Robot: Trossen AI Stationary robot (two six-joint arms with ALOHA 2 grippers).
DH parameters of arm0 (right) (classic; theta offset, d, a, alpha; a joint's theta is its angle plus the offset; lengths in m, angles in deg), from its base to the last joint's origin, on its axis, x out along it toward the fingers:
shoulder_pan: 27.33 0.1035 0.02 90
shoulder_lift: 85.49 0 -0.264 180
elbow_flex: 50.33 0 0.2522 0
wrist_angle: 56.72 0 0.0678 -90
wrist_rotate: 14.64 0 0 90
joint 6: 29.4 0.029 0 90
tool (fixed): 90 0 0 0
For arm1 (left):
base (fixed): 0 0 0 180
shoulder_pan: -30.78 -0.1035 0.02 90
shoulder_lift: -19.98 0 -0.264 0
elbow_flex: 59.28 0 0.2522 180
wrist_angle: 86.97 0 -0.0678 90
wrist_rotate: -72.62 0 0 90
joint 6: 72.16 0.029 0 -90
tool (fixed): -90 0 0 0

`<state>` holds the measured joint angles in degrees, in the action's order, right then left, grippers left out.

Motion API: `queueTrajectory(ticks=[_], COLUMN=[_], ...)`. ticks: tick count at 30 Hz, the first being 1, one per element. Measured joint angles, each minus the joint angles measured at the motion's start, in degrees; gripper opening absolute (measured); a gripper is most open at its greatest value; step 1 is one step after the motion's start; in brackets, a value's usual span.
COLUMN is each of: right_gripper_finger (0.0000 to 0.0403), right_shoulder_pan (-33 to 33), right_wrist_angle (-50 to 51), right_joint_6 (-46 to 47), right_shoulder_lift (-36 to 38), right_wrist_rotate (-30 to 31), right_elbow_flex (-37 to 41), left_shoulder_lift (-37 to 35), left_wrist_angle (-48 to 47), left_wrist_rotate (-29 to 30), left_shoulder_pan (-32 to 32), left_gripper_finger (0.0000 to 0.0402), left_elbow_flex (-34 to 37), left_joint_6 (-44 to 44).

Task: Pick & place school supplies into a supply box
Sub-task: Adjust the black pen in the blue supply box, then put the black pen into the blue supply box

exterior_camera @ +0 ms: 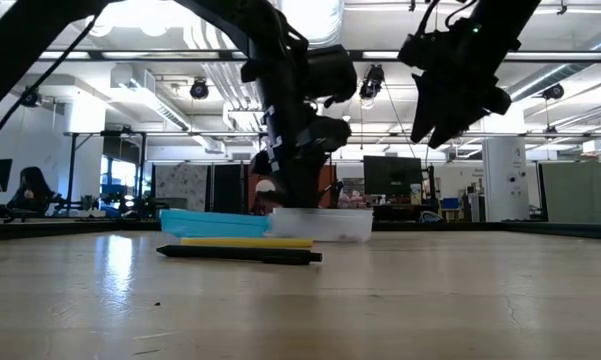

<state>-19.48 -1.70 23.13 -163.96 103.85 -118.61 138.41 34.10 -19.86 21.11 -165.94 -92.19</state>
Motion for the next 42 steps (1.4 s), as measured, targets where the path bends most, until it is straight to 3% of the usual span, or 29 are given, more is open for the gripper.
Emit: queueTrajectory(ticks=[7,16,26,31,36,42], right_gripper_finger=[0.0203,0.0203,0.0203,0.0203,0.0203,0.0203], right_shoulder_pan=[0.02,0.01,0.00,0.00,0.02,0.02], right_wrist_angle=[0.15,0.33,0.59,0.70,0.70,0.36], right_joint_6=[0.00,1.92,0.99,-1.53,-6.20,-12.06], right_shoulder_lift=[0.00,0.00,0.00,0.00,0.00,0.02], right_wrist_rotate=[0.22,3.72,3.76,3.73,1.26,-1.55], right_elbow_flex=[0.41,0.44,0.44,0.55,0.55,0.71], left_shoulder_lift=[-2.46,-3.85,-2.10,-4.47,-14.80,-21.88], left_wrist_angle=[-0.64,12.20,9.60,6.08,4.18,2.49], left_wrist_rotate=[1.93,14.03,11.23,8.98,6.90,-0.90], left_shoulder_pan=[-1.07,-2.81,-3.13,-2.73,0.80,8.49], left_gripper_finger=[0.0017,0.0023,0.0088,0.0090,0.0091,0.0091], left_elbow_flex=[0.17,0.28,4.15,2.82,2.70,11.67], left_joint_6=[-5.23,-20.98,-28.05,-22.92,-8.67,-0.69])
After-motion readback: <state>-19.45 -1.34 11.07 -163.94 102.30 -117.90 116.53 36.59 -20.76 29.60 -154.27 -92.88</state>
